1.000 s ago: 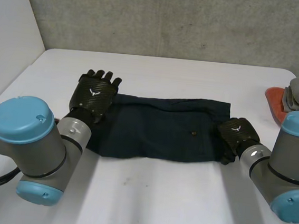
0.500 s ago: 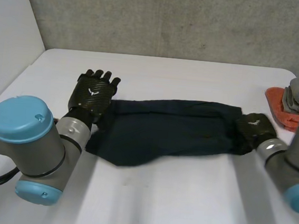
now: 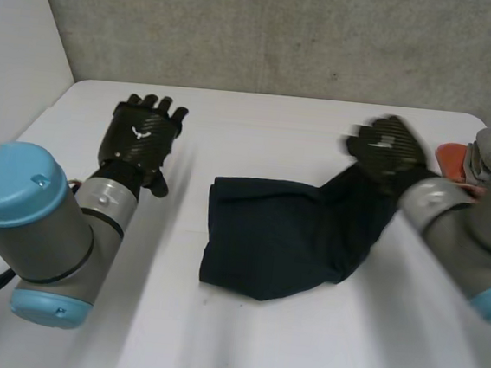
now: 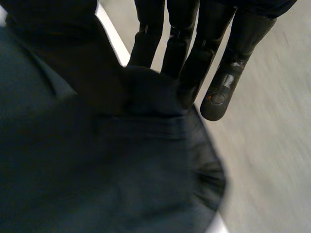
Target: Fold the laundry.
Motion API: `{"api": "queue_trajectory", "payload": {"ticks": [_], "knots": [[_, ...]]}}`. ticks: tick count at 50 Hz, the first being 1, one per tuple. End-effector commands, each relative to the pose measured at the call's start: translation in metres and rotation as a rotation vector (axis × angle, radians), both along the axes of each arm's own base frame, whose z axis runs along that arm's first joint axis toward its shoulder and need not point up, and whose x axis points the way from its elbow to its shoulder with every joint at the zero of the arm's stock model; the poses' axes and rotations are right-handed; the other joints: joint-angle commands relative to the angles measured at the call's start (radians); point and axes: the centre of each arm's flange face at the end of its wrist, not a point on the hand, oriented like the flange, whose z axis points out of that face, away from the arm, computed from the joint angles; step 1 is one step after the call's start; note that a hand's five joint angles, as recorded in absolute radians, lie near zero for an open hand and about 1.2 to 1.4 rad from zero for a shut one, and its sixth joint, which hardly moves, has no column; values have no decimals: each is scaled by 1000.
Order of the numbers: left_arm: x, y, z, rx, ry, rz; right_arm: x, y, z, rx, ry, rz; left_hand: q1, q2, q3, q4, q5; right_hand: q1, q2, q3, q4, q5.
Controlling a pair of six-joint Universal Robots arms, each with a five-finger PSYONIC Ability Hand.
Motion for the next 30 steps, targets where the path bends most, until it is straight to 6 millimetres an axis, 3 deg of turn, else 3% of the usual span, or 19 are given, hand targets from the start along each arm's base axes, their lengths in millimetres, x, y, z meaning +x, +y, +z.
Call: {"api": "queue_trajectory", "payload": {"ticks": [1, 4, 7, 11, 13, 18, 19, 23, 27, 30], "knots": [[9, -2, 11, -22, 14, 25, 104, 93, -31, 59, 14, 459, -16, -27, -35, -27, -46, 423, 228, 196, 208, 251], [10, -1, 11, -21, 13, 26, 118, 113, -55, 127, 58, 525, -16, -27, -35, -27, -46, 423, 228, 196, 208, 251], [10, -1, 9, -15, 10, 25, 122, 110, -63, 169, 82, 496, -16, -27, -35, -27, -46, 398, 203, 171, 183, 226], [10, 0, 8, -14, 9, 20, 117, 101, -57, 184, 85, 387, -16, -27, -35, -27, -46, -565, -760, -792, -780, -737], [9, -2, 10, -20, 11, 20, 115, 99, -53, 187, 67, 346, -16, -27, -35, -27, -46, -781, -977, -1009, -997, -954], [5, -6, 21, -51, 39, 13, 97, 89, -22, 245, -75, 256, -16, -27, -35, -27, -46, -798, -994, -1026, -1014, -971], [4, -7, 23, -55, 46, 13, 88, 85, -6, 276, -157, 226, -16, -27, -35, -27, -46, -798, -994, -1026, -1014, -971], [-3, -8, 34, -55, 133, -10, 69, 73, 25, 339, -340, 150, -16, -27, -35, -27, -46, -798, -994, -1026, -1014, -971], [-20, 3, 41, 11, 232, -96, 48, 49, 26, 413, -419, 49, -7, -17, -25, -18, -36, -798, -994, -1026, -1014, -971], [-35, 13, 28, 144, 234, -174, 40, 38, 22, 443, -413, 4, -1, -11, -19, -12, -30, -798, -994, -1026, -1014, -971]]}}
